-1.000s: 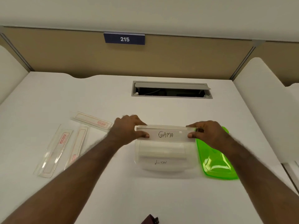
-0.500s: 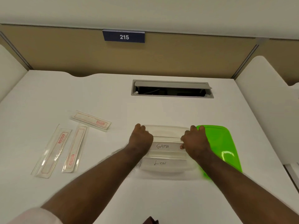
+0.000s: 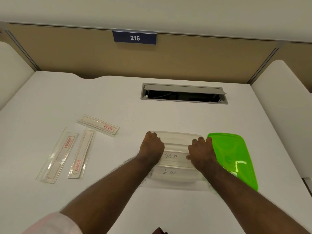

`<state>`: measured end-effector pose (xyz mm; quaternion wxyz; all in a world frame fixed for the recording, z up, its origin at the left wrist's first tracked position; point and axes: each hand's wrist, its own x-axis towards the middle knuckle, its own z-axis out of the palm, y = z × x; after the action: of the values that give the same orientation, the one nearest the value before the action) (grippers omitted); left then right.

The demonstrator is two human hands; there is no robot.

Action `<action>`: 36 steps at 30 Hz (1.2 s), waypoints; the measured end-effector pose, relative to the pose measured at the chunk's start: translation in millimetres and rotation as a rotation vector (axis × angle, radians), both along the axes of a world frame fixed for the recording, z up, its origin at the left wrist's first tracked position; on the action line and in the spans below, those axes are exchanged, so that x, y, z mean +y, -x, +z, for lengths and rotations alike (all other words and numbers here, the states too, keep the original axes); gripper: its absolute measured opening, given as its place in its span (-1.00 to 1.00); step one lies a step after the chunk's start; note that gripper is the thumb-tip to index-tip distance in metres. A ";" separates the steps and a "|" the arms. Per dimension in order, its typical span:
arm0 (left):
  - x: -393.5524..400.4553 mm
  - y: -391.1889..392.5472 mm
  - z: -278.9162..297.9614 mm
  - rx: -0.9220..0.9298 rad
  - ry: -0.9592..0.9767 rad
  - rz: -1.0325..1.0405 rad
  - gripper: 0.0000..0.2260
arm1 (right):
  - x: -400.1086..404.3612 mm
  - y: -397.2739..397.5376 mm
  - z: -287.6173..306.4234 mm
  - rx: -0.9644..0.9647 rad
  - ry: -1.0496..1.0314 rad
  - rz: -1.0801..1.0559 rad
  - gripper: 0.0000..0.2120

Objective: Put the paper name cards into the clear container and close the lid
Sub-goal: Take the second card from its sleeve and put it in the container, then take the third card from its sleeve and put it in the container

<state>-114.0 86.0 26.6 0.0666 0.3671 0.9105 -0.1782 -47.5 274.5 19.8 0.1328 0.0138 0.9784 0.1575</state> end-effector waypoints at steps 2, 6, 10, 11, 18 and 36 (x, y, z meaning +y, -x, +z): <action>-5.8 -0.5 6.1 0.026 -0.200 0.037 -0.80 | -1.2 0.4 3.2 0.070 0.043 -0.030 -0.62; -35.1 -4.5 22.2 0.134 -0.571 0.142 -0.72 | -9.4 2.9 22.3 0.264 0.141 -0.019 -0.67; -83.7 -9.3 27.3 0.237 -0.742 0.351 -0.68 | -30.7 14.2 52.1 0.393 0.297 0.005 -0.67; -96.9 -10.7 26.4 0.246 -0.753 0.407 -0.67 | -40.4 18.8 60.3 0.414 0.343 0.014 -0.67; -188.7 -23.6 4.6 0.222 -0.716 0.721 -0.54 | -136.7 53.9 77.2 0.358 0.577 0.194 -0.60; -289.9 -50.8 -37.8 -0.291 -1.063 1.186 -0.62 | -353.7 41.3 -29.3 -0.399 0.971 0.068 -0.25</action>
<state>-63.2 -204.0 -11.2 0.0843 -0.1749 0.8988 0.3930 -88.8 -79.2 -9.5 0.3025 -0.1116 0.8942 -0.3105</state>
